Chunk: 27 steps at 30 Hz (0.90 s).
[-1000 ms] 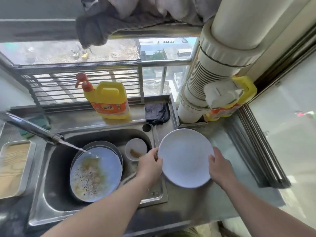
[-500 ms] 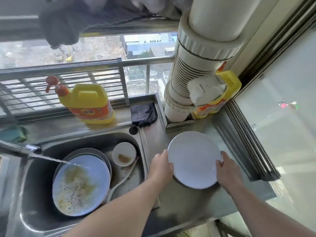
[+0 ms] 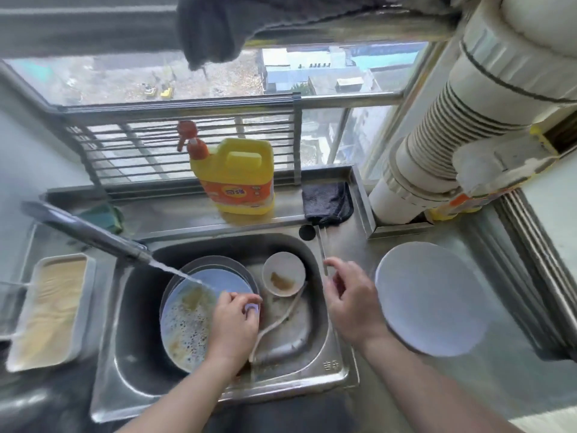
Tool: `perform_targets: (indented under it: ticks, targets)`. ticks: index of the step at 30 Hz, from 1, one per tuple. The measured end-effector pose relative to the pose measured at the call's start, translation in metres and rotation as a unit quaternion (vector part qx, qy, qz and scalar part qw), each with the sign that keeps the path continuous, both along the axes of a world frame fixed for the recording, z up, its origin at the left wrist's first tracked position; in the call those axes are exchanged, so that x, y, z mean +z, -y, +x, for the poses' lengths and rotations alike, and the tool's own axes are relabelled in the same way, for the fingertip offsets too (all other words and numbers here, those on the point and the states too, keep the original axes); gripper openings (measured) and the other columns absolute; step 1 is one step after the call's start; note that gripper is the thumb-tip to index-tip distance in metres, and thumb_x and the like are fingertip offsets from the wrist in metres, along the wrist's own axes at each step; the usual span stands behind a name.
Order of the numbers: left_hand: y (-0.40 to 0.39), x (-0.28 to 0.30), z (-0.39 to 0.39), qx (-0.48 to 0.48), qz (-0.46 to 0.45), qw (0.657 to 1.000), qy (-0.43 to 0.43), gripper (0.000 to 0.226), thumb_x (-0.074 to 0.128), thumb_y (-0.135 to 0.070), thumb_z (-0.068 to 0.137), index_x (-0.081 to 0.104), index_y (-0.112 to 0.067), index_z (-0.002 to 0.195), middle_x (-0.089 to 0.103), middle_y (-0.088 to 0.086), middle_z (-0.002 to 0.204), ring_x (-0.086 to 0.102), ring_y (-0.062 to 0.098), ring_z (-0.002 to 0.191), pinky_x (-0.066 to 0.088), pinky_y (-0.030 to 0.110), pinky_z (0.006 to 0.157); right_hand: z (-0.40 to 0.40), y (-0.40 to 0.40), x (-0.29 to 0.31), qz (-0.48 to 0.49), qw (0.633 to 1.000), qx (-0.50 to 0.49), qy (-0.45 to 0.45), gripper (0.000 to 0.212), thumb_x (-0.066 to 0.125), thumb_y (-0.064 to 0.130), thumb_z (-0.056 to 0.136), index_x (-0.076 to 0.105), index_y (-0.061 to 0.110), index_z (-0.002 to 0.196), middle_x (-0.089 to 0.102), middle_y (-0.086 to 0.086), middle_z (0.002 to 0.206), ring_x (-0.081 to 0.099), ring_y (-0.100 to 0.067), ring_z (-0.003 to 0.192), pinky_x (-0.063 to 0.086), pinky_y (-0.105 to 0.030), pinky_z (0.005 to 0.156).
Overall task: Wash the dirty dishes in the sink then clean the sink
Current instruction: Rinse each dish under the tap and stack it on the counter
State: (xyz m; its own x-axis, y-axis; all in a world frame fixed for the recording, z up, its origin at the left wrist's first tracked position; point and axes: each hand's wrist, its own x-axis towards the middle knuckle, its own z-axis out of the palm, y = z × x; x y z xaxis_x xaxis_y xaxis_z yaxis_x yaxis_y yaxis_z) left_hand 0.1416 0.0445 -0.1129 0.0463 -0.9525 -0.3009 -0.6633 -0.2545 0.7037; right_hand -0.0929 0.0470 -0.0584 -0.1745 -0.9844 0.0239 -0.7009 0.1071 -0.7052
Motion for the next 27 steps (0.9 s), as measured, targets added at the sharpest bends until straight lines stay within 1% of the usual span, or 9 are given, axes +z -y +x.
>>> perform_targets:
  ticks: [2,4,8,11,14,17,20,22,27]
  targets:
    - [0.002,-0.008,0.06,0.073,0.057,0.994,0.049,0.034,0.058,-0.005,0.094,0.074,-0.033,0.103,0.05,-0.007,0.116,0.059,0.021,0.113,0.046,0.028,0.092,0.059,0.013,-0.011,0.053,0.995,0.077,0.042,0.027,0.064,0.014,0.097,0.071,0.019,0.123,0.064,0.01,0.102,0.058,-0.005,0.091,0.048,-0.02,0.088]
    - [0.008,-0.016,0.105,0.133,0.114,0.977,0.121,0.04,0.061,-0.009,0.09,0.069,-0.023,0.126,0.048,0.009,0.133,0.053,0.037,0.124,0.045,0.042,0.107,0.107,0.022,-0.032,0.187,0.975,0.109,0.049,0.035,0.057,0.022,0.1,0.065,0.021,0.134,0.061,0.002,0.121,0.06,-0.016,0.105,0.049,-0.031,0.096]
    - [0.009,-0.035,0.143,0.205,0.278,0.931,0.115,0.058,0.062,-0.024,0.095,0.045,-0.013,0.149,0.052,0.027,0.141,0.054,0.046,0.124,0.045,0.044,0.104,0.154,0.022,-0.068,0.392,0.915,0.1,-0.002,0.049,0.048,0.02,0.101,0.047,0.021,0.15,0.044,-0.01,0.145,0.055,-0.032,0.126,0.045,-0.035,0.101]
    - [-0.001,-0.047,0.15,0.188,0.3,0.933,0.058,0.037,0.053,-0.014,0.097,0.058,-0.006,0.133,0.068,0.024,0.124,0.063,0.042,0.114,0.053,0.047,0.103,0.168,0.013,-0.081,0.378,0.923,0.068,-0.032,0.039,0.047,0.012,0.098,0.047,0.019,0.136,0.052,-0.01,0.136,0.058,-0.031,0.121,0.044,-0.034,0.085]
    - [-0.004,-0.047,0.15,0.204,0.292,0.932,0.067,0.042,0.05,-0.01,0.092,0.057,-0.013,0.133,0.064,0.019,0.123,0.061,0.038,0.106,0.054,0.042,0.095,0.17,0.011,-0.085,0.369,0.928,0.015,-0.043,0.032,0.042,0.003,0.095,0.038,0.017,0.123,0.065,-0.012,0.121,0.064,-0.036,0.107,0.041,-0.035,0.072]
    - [-0.002,-0.041,0.15,0.208,0.299,0.928,0.077,0.047,0.046,-0.015,0.093,0.054,-0.017,0.139,0.053,0.021,0.135,0.054,0.035,0.104,0.05,0.038,0.087,0.167,0.015,-0.079,0.411,0.91,0.027,-0.045,0.029,0.042,0.008,0.094,0.041,0.017,0.122,0.067,-0.013,0.121,0.065,-0.037,0.107,0.048,-0.037,0.076]
    - [0.001,-0.038,0.156,0.197,0.309,0.928,0.062,0.045,0.045,-0.016,0.098,0.054,-0.015,0.143,0.049,0.022,0.142,0.055,0.034,0.109,0.052,0.041,0.092,0.163,0.019,-0.066,0.41,0.911,0.039,-0.031,0.026,0.047,0.012,0.092,0.048,0.016,0.118,0.066,-0.013,0.122,0.063,-0.037,0.107,0.053,-0.041,0.083]
    - [0.001,-0.033,0.158,0.188,0.314,0.929,0.053,0.039,0.047,-0.018,0.1,0.059,-0.011,0.137,0.057,0.019,0.134,0.059,0.034,0.108,0.055,0.041,0.092,0.162,0.022,-0.057,0.399,0.915,0.042,-0.04,0.025,0.051,0.017,0.092,0.051,0.013,0.117,0.065,-0.013,0.122,0.062,-0.037,0.109,0.052,-0.04,0.082]
    - [-0.007,-0.019,0.162,0.153,0.336,0.928,0.047,0.024,0.057,-0.013,0.098,0.069,0.0,0.114,0.07,0.02,0.106,0.065,0.033,0.093,0.053,0.035,0.069,0.172,0.036,-0.025,0.418,0.905,0.036,-0.066,0.029,0.046,0.015,0.102,0.052,0.005,0.129,0.062,-0.02,0.124,0.063,-0.039,0.114,0.042,-0.033,0.079]
